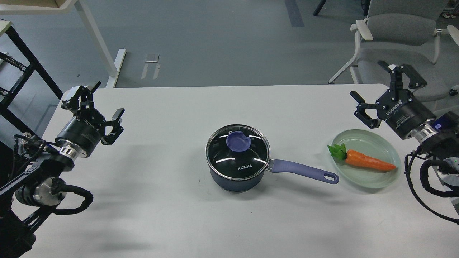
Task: Open pot lid
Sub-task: 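Move the right gripper toward the purple saucepan handle, then lower the right gripper and grasp the purple saucepan handle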
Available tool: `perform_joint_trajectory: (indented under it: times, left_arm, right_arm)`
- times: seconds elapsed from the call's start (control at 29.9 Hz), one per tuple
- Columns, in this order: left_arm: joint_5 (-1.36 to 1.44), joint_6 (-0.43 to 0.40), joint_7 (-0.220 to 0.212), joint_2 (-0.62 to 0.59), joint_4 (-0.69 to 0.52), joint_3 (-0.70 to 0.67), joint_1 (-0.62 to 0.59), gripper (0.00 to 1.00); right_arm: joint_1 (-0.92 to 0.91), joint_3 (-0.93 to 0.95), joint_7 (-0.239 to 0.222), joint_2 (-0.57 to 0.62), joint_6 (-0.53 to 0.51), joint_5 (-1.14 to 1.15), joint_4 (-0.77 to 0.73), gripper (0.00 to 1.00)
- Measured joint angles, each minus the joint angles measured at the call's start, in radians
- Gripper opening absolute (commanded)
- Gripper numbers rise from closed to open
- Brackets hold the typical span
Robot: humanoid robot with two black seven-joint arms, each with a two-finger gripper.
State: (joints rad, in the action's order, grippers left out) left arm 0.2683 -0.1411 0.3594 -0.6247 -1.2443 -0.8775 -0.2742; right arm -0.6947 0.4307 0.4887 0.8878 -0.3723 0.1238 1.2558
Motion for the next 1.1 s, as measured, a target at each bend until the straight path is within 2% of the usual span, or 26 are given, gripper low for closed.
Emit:
perform_joint_trajectory:
  times: [0.3, 0.43, 0.64, 0.8, 1.1]
  left_arm:
    - [0.007, -0.042, 0.006, -0.009, -0.008, 0.003, -0.022, 0.99]
    - [0.008, -0.069, 0.007, -0.015, -0.014, 0.002, -0.032, 0.99]
    - [0.008, -0.083, 0.007, -0.029, -0.030, 0.002, -0.045, 0.99]
    - [0.008, -0.083, 0.007, -0.039, -0.052, 0.002, -0.046, 0.99]
    - [0.008, -0.078, 0.007, -0.042, -0.058, 0.002, -0.045, 0.99]
  right_arm:
    - [-0.166, -0.058, 0.000, 0.158, 0.071, 0.700, 0.260, 1.00]
    - [-0.313, -0.239, 0.000, 0.179, 0.119, 1.039, 0.327, 1.00]
    - [-0.537, -0.547, 0.000, 0.150, 0.193, 1.395, 0.348, 1.00]
    - [-0.619, -0.684, 0.000, 0.095, 0.229, 1.552, 0.344, 1.00]
    - [-0.624, -0.783, 0.000, -0.051, 0.244, 1.603, 0.232, 0.97]
